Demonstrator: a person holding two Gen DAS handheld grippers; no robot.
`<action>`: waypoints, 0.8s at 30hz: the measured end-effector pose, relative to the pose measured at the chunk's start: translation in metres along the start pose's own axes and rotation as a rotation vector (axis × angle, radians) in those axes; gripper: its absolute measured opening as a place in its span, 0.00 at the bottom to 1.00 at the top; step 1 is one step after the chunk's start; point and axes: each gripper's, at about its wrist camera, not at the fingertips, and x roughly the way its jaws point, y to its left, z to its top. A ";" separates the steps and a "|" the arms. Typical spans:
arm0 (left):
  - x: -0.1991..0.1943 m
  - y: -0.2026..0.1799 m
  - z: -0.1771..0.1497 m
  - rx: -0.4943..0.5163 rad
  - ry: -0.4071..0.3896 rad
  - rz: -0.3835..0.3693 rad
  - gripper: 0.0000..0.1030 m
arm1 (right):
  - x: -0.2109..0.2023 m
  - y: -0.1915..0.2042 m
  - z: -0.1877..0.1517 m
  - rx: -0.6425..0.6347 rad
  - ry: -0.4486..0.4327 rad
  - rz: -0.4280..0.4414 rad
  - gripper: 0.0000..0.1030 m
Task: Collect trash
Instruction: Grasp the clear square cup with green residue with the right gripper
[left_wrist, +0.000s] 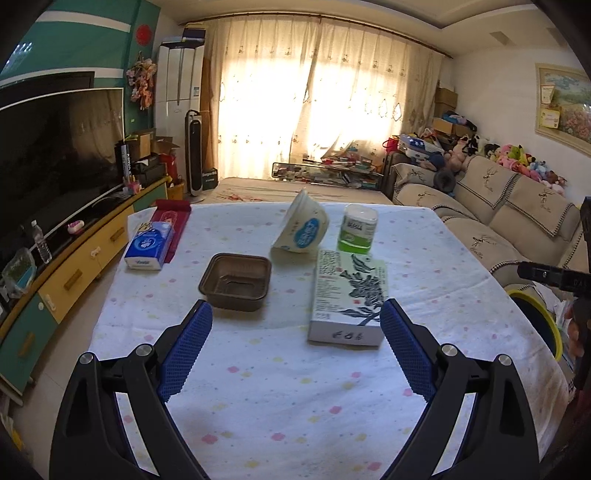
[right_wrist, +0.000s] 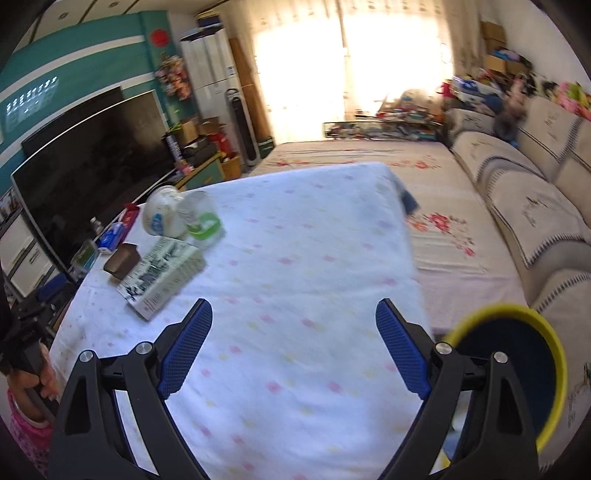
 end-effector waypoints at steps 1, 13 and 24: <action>0.001 0.007 -0.003 -0.017 0.001 0.000 0.88 | 0.009 0.012 0.007 -0.022 0.006 0.012 0.83; 0.011 0.026 -0.012 -0.112 0.026 -0.016 0.89 | 0.119 0.111 0.067 -0.232 0.062 0.076 0.83; 0.013 0.028 -0.013 -0.136 0.044 -0.026 0.89 | 0.179 0.125 0.092 -0.198 0.092 0.042 0.83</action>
